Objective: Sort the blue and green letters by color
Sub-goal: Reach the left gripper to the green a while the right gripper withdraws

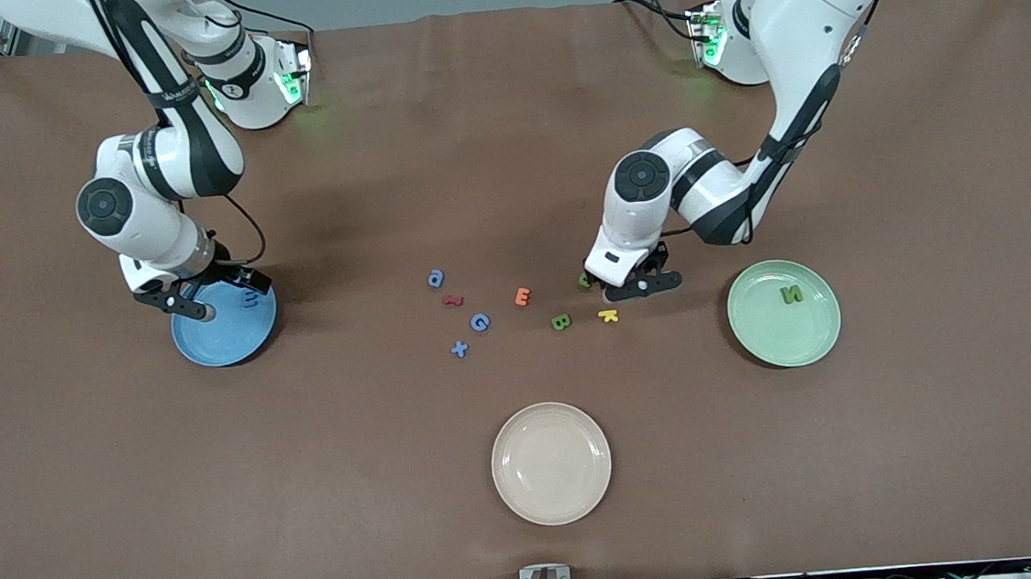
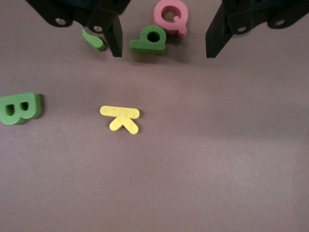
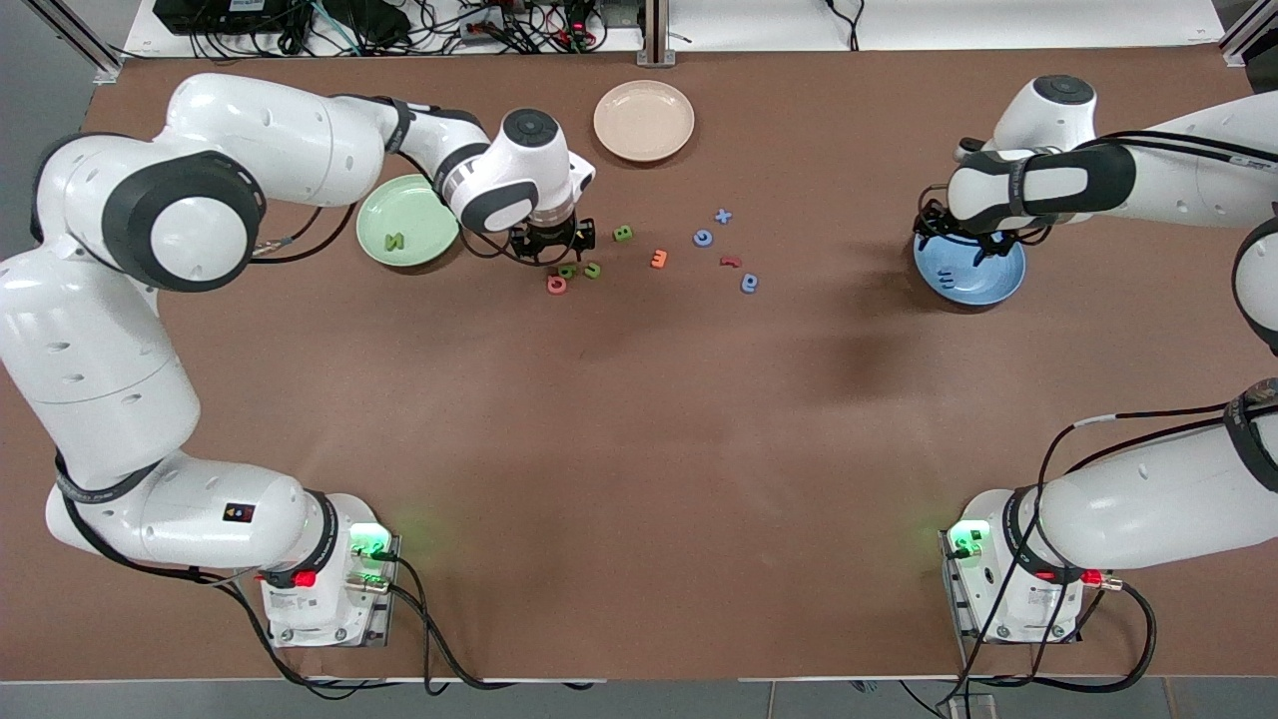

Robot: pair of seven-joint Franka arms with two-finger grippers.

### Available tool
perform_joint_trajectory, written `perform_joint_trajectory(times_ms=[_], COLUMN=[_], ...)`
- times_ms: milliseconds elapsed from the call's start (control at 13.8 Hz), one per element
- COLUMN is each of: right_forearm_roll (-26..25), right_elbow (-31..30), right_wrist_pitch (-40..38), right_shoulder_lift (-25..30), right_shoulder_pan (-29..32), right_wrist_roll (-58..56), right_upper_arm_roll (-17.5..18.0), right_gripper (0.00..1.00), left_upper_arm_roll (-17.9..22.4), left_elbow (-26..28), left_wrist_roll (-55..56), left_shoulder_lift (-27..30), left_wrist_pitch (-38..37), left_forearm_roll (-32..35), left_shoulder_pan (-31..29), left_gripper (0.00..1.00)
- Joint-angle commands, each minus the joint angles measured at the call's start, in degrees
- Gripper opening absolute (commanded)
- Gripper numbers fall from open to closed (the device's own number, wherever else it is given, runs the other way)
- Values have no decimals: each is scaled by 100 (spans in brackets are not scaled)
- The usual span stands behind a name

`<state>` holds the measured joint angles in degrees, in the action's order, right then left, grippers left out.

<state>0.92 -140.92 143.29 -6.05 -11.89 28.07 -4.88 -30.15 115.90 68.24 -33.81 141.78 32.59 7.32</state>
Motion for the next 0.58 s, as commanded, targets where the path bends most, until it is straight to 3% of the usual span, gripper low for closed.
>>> perform_joint_trajectory(times_ms=[0,289,506], right_forearm_roll=[14,31,277], right_elbow=[213,573,1134], right_wrist_pitch=[-125,-73,-90], right_shoulder_lift=[43,-194,-685], right_shoulder_pan=[-698,-1700,-2420], right_wrist_roll=[733,832,1208], right_upper_arm_roll=[13,22,5], right_gripper=[100,100,100], left_upper_arm_roll=[1,0,9], left_elbow=[-120,-129,-137], left_wrist_roll=[496,541,541], left_shoulder_lift=[-178,-240,-363], left_wrist_pitch=[34,43,130], left_forearm_roll=[318,336,336], left_shoulder_pan=[50,129,129], left_gripper=[77,75,71])
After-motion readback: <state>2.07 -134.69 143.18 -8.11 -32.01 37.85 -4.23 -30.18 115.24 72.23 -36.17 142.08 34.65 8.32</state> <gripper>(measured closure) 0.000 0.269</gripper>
